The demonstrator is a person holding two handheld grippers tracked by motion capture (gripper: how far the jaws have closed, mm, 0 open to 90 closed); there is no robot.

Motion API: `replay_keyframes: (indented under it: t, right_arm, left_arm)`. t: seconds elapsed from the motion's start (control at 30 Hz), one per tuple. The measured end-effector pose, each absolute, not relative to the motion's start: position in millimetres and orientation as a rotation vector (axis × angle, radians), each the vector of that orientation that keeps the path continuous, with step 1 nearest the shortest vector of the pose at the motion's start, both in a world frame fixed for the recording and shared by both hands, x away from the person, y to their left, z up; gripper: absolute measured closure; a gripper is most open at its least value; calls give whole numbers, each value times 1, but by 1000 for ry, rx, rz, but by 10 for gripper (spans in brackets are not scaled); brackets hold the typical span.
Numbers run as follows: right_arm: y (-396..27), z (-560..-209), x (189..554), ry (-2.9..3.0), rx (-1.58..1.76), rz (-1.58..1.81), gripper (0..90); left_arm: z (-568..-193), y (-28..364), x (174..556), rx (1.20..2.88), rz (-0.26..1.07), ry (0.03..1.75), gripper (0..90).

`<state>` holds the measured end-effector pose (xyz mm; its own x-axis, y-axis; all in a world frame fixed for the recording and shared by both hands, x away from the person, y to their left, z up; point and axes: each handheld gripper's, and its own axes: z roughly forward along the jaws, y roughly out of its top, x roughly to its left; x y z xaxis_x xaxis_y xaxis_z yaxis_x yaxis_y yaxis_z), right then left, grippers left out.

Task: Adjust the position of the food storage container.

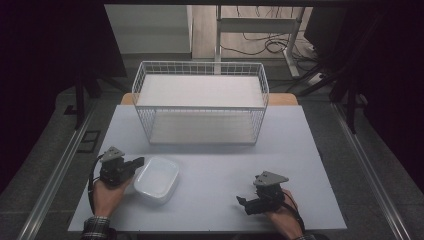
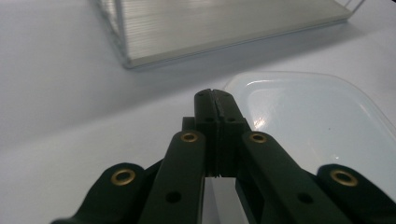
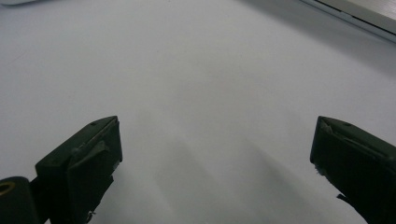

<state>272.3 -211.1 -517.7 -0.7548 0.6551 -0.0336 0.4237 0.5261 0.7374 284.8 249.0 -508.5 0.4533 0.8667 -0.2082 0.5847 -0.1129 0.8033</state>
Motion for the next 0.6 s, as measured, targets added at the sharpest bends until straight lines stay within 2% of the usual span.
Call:
replay_keyframes:
  t: [0.4, 0.6]
  right_arm:
    - [-209, -519, 271, 2476, 877, 1049, 25]
    - [-209, -518, 270, 2474, 878, 1052, 25]
  left_arm:
    - [-498, 191, 307, 1894, 339, 1077, 899]
    - [-491, 206, 291, 1823, 389, 1115, 897]
